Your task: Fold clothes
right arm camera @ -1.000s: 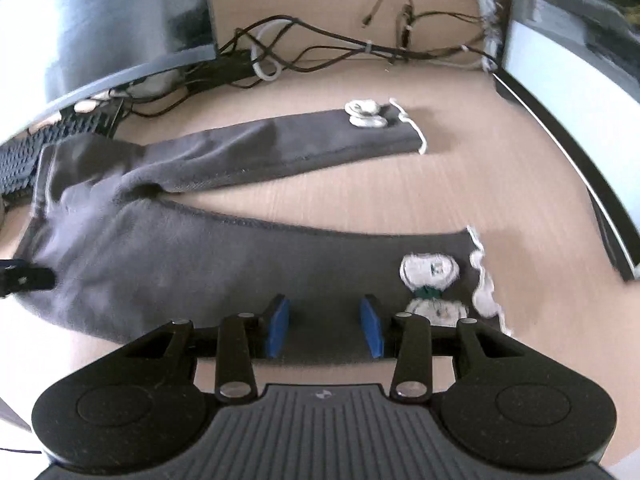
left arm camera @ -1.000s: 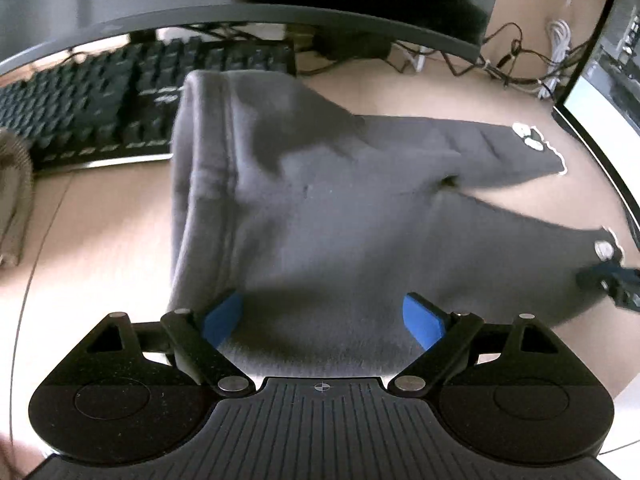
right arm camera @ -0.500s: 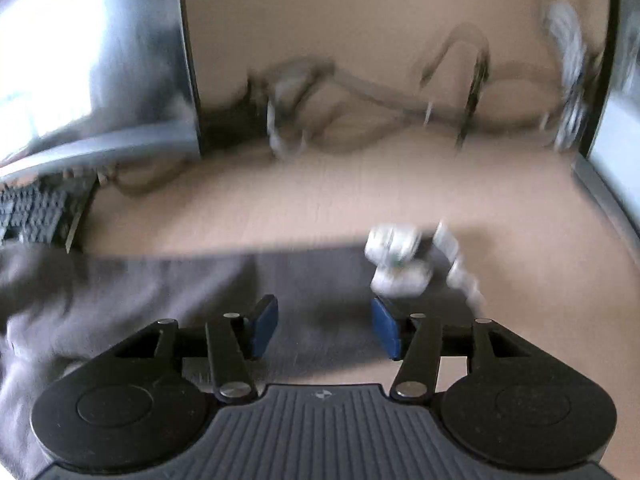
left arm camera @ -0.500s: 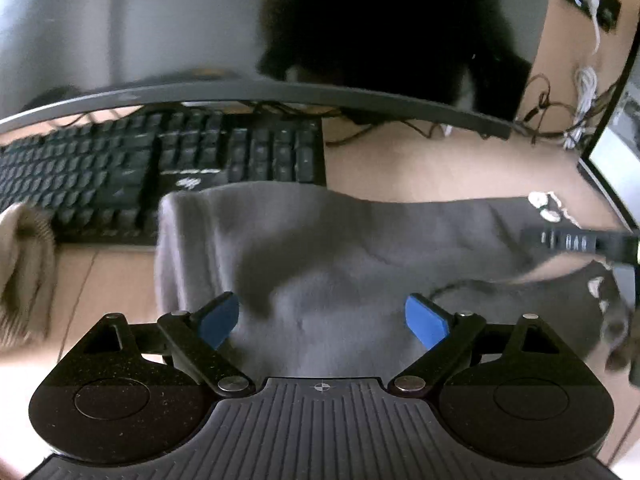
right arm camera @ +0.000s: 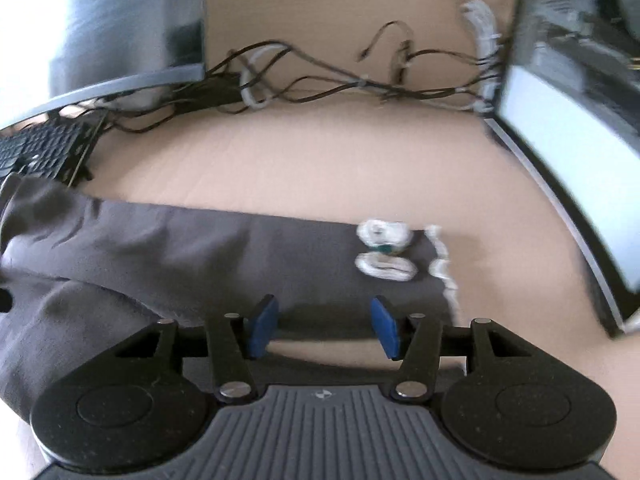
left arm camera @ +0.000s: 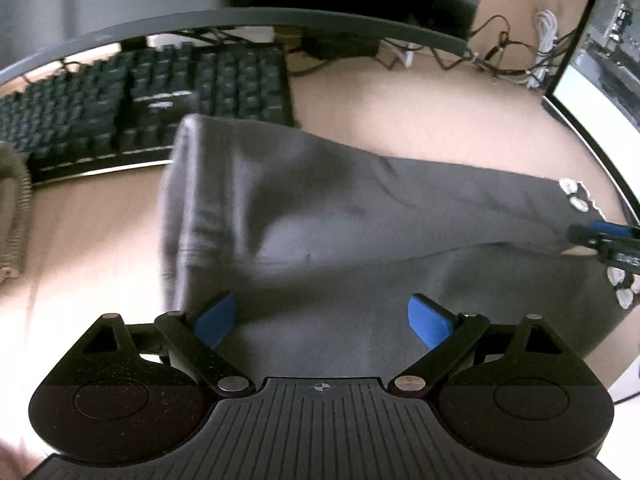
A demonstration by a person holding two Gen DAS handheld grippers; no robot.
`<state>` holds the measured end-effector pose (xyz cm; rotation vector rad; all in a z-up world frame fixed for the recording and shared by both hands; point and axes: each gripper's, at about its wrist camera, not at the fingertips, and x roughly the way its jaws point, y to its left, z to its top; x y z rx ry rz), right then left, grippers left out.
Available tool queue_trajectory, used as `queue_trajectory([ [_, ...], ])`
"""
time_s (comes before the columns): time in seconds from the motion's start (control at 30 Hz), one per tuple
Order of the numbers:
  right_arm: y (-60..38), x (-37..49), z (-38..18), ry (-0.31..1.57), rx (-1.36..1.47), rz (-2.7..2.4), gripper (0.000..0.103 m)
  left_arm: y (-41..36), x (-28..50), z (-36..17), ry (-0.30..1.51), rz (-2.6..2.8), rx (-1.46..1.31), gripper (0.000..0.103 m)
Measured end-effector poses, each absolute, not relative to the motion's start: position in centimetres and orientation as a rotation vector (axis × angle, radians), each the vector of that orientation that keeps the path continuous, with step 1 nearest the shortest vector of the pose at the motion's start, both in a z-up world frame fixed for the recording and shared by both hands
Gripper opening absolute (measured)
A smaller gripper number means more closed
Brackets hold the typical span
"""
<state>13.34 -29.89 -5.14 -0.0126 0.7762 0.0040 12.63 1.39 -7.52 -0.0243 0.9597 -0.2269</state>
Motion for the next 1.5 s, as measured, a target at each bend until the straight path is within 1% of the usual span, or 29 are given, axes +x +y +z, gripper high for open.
queue_trajectory([
  [0.03, -29.7, 12.5, -4.5, 0.767, 0.003, -0.009, 0.055, 1.8, 12.2, -7.1, 0.949, -0.216, -0.018, 0.096],
  [0.07, -29.5, 11.5, -3.9, 0.757, 0.028, -0.024, 0.061, 2.1, 11.8, -6.7, 0.944, -0.194, -0.002, 0.096],
  [0.17, -28.4, 8.3, -2.3, 0.749, 0.101, -0.062, 0.069, 3.2, 10.6, -6.1, 0.965, -0.135, 0.028, 0.097],
  [0.2, -27.9, 7.2, -1.8, 0.751, 0.120, -0.071, 0.071, 3.5, 10.0, -5.8, 0.973, -0.129, 0.022, 0.097],
  [0.27, -26.9, 5.1, -0.9, 0.751, 0.144, -0.080, 0.082, 4.2, 8.2, -5.0, 0.983, -0.132, 0.010, 0.097],
  [0.3, -26.4, 4.3, -0.5, 0.749, 0.144, -0.078, 0.084, 4.4, 7.3, -4.6, 0.982, -0.138, 0.007, 0.097],
  [0.43, -24.6, 1.0, 1.0, 0.741, 0.147, -0.071, 0.103, 4.3, 2.6, -1.4, 0.898, -0.217, -0.003, 0.100],
  [0.5, -23.7, -0.6, 1.7, 0.737, 0.148, -0.068, 0.103, 3.8, 0.6, -0.1, 0.857, -0.230, 0.005, 0.103],
  [0.67, -21.5, -4.7, 3.6, 0.726, 0.152, -0.059, 0.103, 1.6, -3.6, 1.9, 0.759, -0.134, 0.055, 0.103],
  [0.77, -21.3, -6.9, 3.9, 0.730, 0.152, -0.056, 0.103, 0.5, -5.1, 2.5, 0.811, -0.056, 0.021, 0.103],
  [1.13, -23.9, -10.5, 3.7, 0.762, 0.134, 0.042, 0.103, -1.9, -11.2, 2.5, 0.834, 0.086, -0.015, 0.103],
  [1.5, -24.0, -11.6, 3.7, 0.763, 0.065, 0.081, 0.103, -3.4, -12.7, 2.2, 0.846, 0.084, -0.016, 0.103],
])
